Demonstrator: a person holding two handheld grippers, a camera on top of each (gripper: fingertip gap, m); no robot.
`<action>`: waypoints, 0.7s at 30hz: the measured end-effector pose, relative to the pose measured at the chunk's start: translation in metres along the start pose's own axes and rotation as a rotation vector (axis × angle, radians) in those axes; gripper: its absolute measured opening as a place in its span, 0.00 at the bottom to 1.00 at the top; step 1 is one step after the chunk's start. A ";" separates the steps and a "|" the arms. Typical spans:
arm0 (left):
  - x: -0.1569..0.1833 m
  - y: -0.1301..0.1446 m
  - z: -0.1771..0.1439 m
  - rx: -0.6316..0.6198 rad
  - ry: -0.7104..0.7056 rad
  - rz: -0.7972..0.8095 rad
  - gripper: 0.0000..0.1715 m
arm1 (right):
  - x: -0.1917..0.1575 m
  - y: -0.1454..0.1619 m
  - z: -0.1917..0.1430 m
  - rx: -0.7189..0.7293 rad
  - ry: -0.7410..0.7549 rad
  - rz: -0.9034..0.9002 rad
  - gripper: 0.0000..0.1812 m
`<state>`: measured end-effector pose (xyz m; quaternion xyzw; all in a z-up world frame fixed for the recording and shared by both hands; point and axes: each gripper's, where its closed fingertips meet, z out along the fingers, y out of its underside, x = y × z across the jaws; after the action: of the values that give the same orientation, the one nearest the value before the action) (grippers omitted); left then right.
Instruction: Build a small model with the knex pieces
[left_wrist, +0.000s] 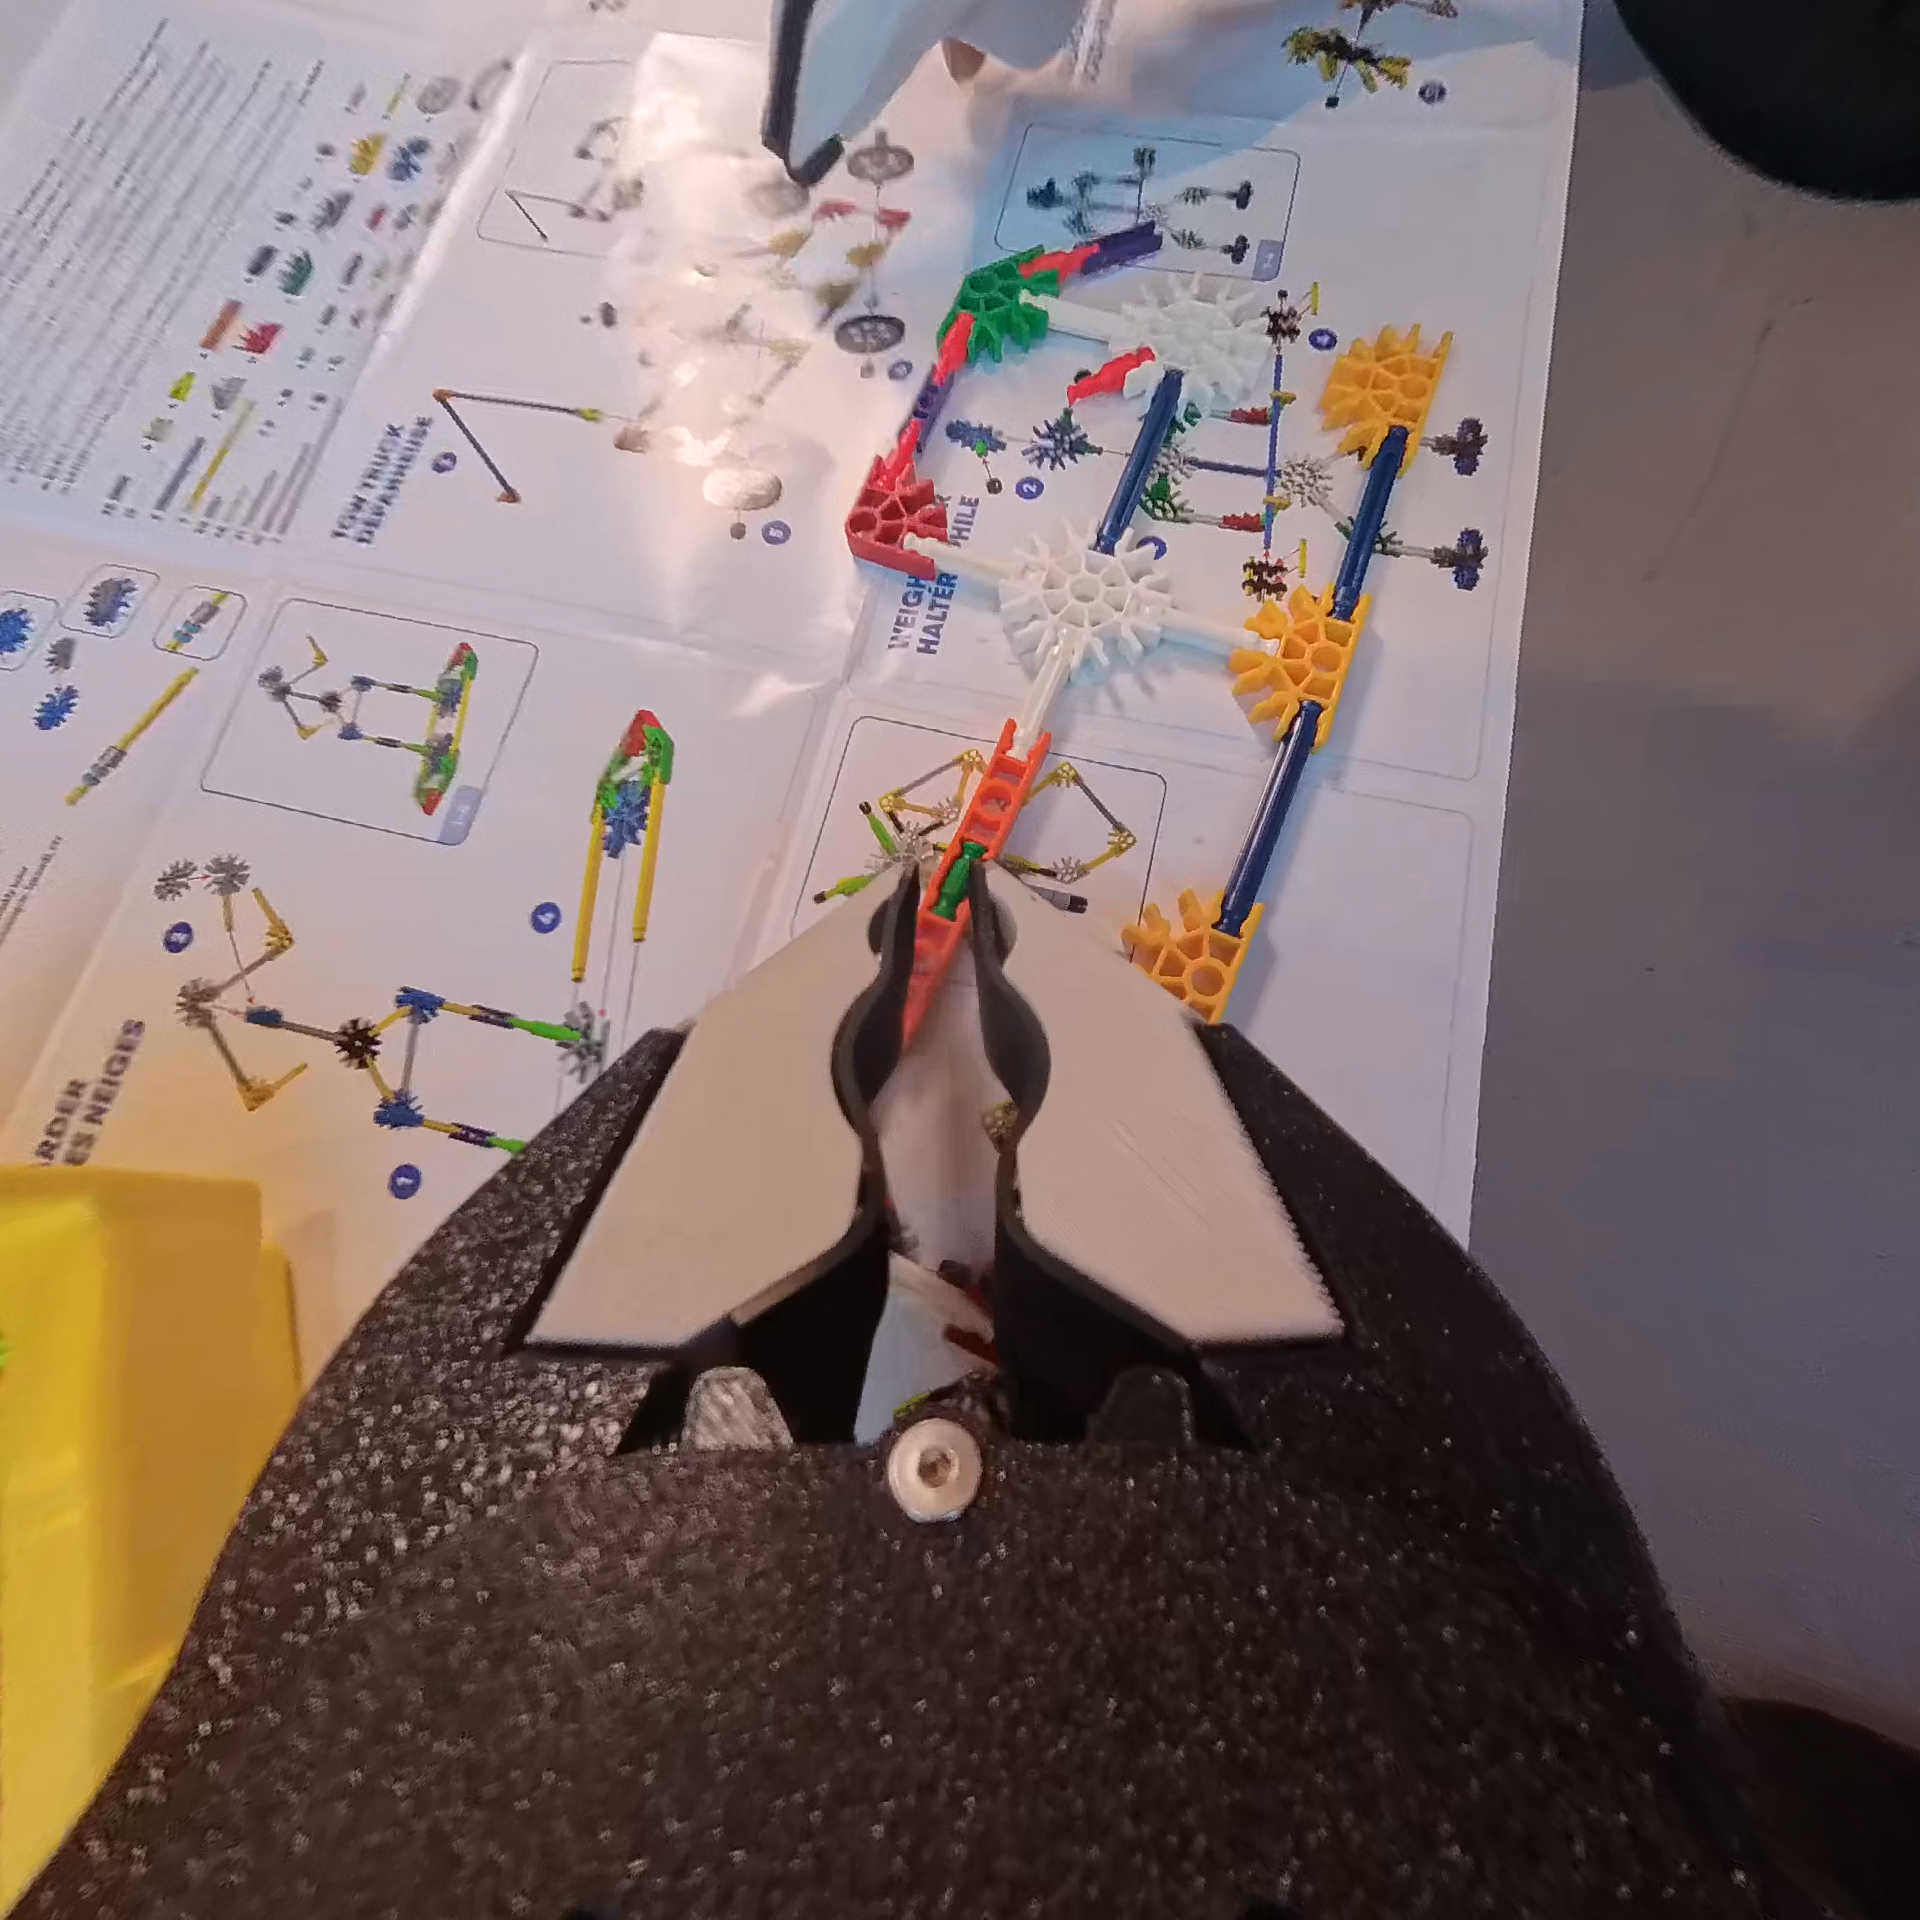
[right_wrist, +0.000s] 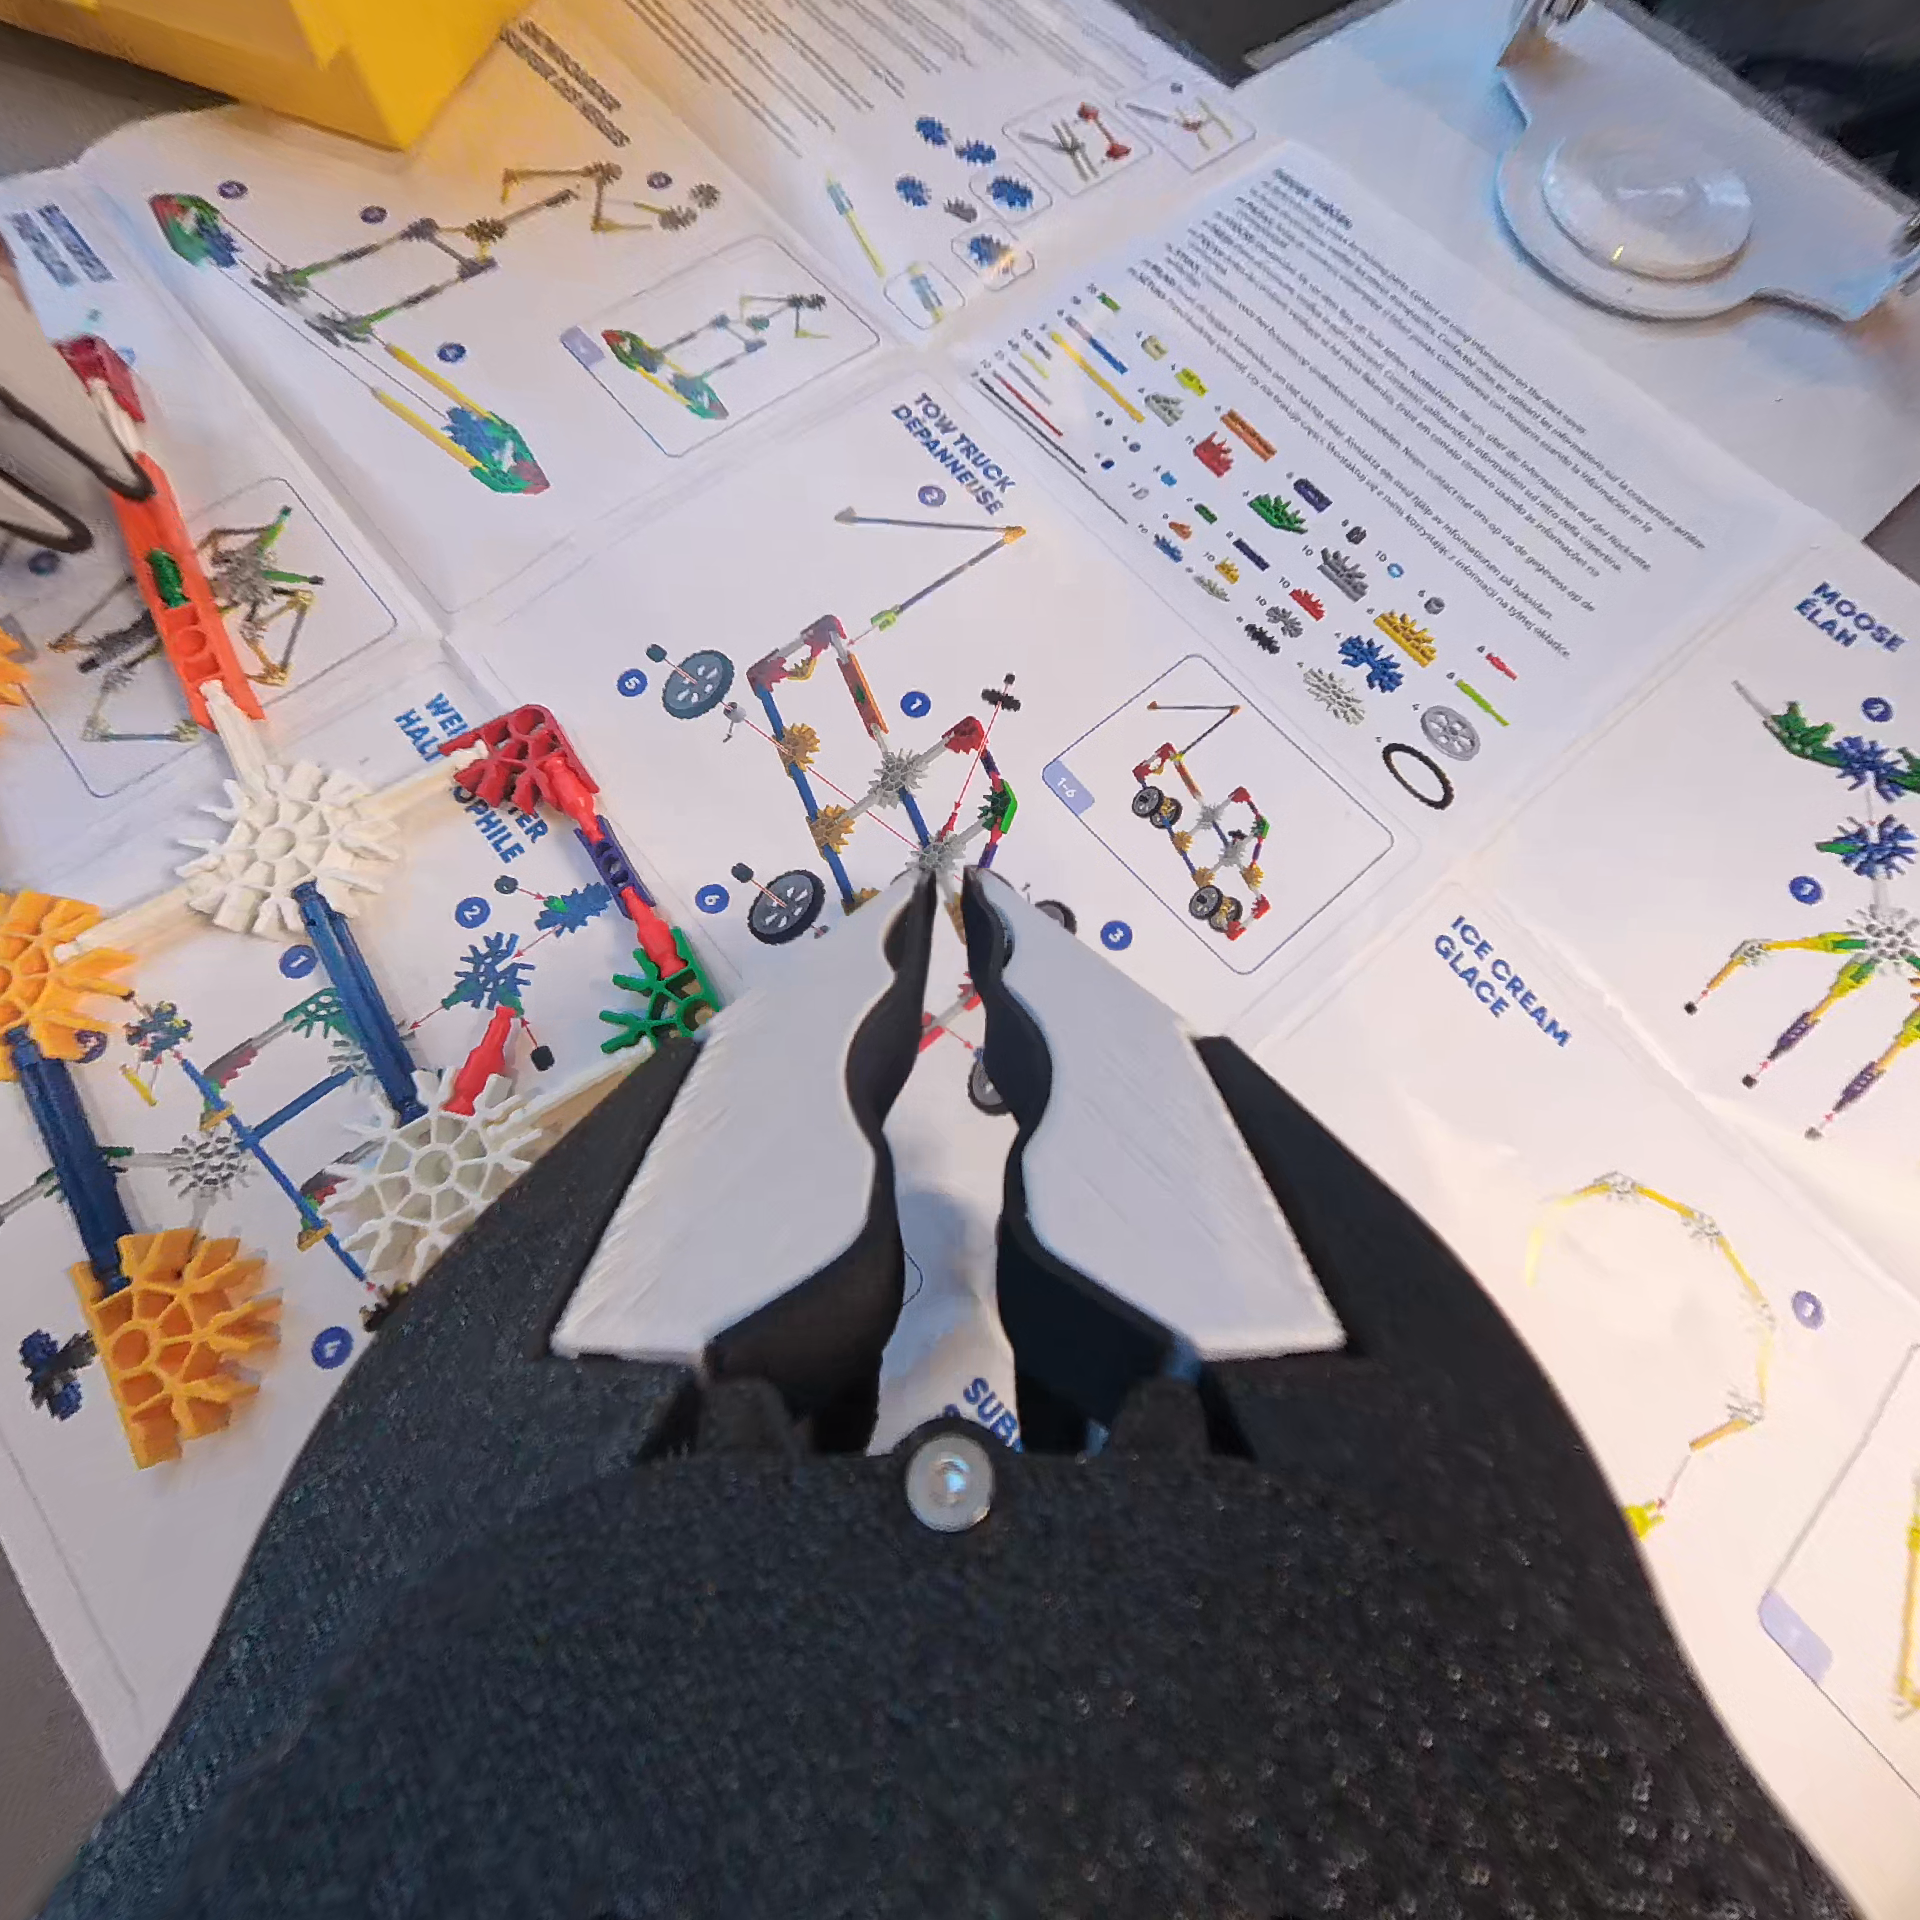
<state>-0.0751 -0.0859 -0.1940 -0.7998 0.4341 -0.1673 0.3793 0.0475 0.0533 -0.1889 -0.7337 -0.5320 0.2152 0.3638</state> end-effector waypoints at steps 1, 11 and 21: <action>-0.006 -0.007 -0.008 0.037 -0.025 -0.011 0.04 | 0.000 -0.005 -0.005 0.031 0.003 0.002 0.03; -0.173 -0.007 -0.175 0.036 -0.646 -0.321 0.07 | 0.010 -0.019 -0.062 0.265 0.045 0.118 0.03; -0.231 0.128 -0.134 -0.619 -0.397 -0.681 0.06 | 0.003 -0.015 -0.064 0.292 0.043 0.076 0.03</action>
<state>-0.3587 -0.0007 -0.1877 -0.9876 0.0969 0.0103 0.1234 0.0843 0.0394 -0.1355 -0.6970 -0.4589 0.2884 0.4695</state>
